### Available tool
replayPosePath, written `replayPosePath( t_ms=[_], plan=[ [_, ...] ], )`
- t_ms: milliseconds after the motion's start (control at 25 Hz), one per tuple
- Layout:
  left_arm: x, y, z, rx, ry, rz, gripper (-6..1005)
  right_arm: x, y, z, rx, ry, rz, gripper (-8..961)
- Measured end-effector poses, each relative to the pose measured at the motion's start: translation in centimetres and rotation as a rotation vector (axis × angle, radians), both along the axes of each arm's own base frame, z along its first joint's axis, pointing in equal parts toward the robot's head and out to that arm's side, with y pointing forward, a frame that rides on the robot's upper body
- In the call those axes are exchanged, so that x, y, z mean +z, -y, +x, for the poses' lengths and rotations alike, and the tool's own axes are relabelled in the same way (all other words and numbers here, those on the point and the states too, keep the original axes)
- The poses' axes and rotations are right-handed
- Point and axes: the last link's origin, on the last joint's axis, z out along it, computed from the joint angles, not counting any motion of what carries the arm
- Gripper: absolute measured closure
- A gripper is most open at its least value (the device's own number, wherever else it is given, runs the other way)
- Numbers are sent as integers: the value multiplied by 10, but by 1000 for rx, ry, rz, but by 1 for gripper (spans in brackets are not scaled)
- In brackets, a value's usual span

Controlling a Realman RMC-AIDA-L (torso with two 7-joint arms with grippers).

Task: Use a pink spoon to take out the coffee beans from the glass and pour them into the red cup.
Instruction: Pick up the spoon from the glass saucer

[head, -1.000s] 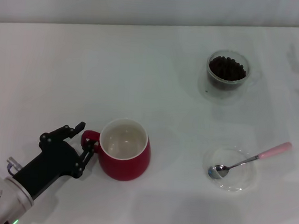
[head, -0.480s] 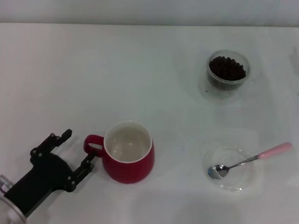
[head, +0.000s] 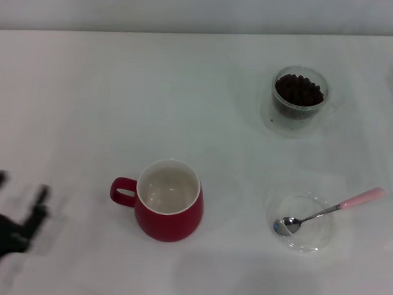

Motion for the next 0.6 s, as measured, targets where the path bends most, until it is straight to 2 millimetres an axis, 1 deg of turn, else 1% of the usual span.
replayPosePath(
  t_ms=[40, 80, 200, 240, 280, 400, 440, 480, 520, 600],
  plan=[
    [0, 0, 0, 0, 0, 0, 299, 0, 3, 3, 3, -43, -3, 131],
    [18, 4, -9, 60, 37, 115, 300, 2, 8, 9, 8, -114, -7, 132],
    [32, -1, -18, 106, 58, 184, 303, 5, 16, 16, 20, -172, -24, 134],
    [39, -7, -23, 127, 70, 210, 304, 6, 20, 18, 29, -198, -39, 134],
    [42, -10, -25, 132, 79, 215, 305, 6, 24, 21, 40, -224, -59, 135],
    [53, -25, -29, 139, 106, 237, 308, 3, 41, 28, 61, -289, -124, 245],
    [55, -29, -29, 136, 109, 242, 309, 2, 47, 30, 66, -300, -132, 243],
    [60, -40, -29, 128, 106, 259, 306, -1, 61, 33, 81, -326, -152, 242],
    [60, -40, -29, 128, 106, 259, 303, -1, 61, 33, 81, -326, -152, 240],
    [66, -49, -28, 129, 104, 290, 283, -6, 75, 35, 91, -355, -174, 237]
  ],
)
